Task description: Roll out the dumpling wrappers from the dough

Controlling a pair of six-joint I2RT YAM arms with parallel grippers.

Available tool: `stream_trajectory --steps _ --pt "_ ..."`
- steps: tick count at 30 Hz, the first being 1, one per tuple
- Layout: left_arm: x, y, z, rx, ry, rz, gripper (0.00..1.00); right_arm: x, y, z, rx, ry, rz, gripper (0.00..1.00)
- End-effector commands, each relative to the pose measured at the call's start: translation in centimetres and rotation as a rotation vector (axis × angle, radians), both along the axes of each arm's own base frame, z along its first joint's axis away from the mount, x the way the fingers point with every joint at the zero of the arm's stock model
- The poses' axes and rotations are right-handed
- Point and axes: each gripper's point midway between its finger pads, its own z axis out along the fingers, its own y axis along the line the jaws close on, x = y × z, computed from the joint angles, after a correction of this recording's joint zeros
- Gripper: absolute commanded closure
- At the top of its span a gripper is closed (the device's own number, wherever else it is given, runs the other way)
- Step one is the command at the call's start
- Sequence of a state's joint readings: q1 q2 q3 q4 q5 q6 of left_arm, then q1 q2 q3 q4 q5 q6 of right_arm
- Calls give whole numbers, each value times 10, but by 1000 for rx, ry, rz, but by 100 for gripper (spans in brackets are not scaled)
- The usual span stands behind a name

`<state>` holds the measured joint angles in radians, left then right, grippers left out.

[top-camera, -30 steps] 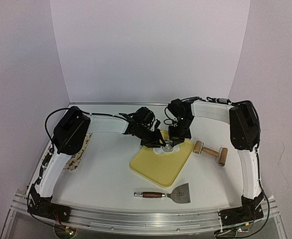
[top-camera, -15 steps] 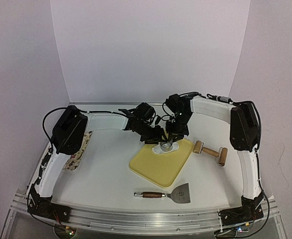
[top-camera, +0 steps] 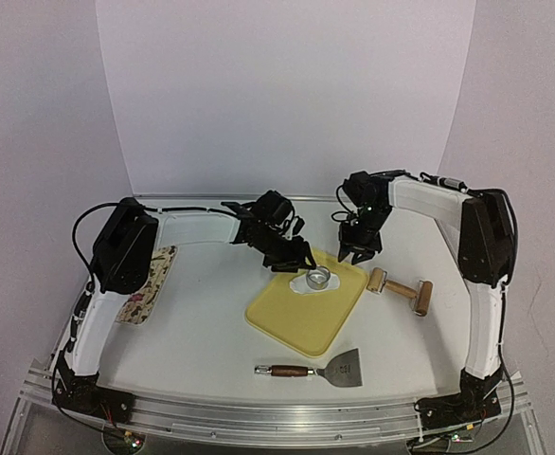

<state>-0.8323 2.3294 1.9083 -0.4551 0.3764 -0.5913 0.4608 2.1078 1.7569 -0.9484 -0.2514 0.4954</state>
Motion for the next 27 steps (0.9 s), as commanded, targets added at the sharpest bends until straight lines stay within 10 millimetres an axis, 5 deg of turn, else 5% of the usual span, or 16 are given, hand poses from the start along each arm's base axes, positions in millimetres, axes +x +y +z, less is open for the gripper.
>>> stream_trajectory --steps 1,8,18,27 --pt "9 -5 13 25 -59 -14 49 1 5 -1 59 -2 43 63" --pt "8 1 4 65 -53 -4 50 3 13 -23 87 38 41 64" --pt "-7 31 -21 112 20 78 48 3 24 -13 137 14 91 62" --pt "-5 30 -27 108 34 80 52 10 43 -20 135 4 130 67"
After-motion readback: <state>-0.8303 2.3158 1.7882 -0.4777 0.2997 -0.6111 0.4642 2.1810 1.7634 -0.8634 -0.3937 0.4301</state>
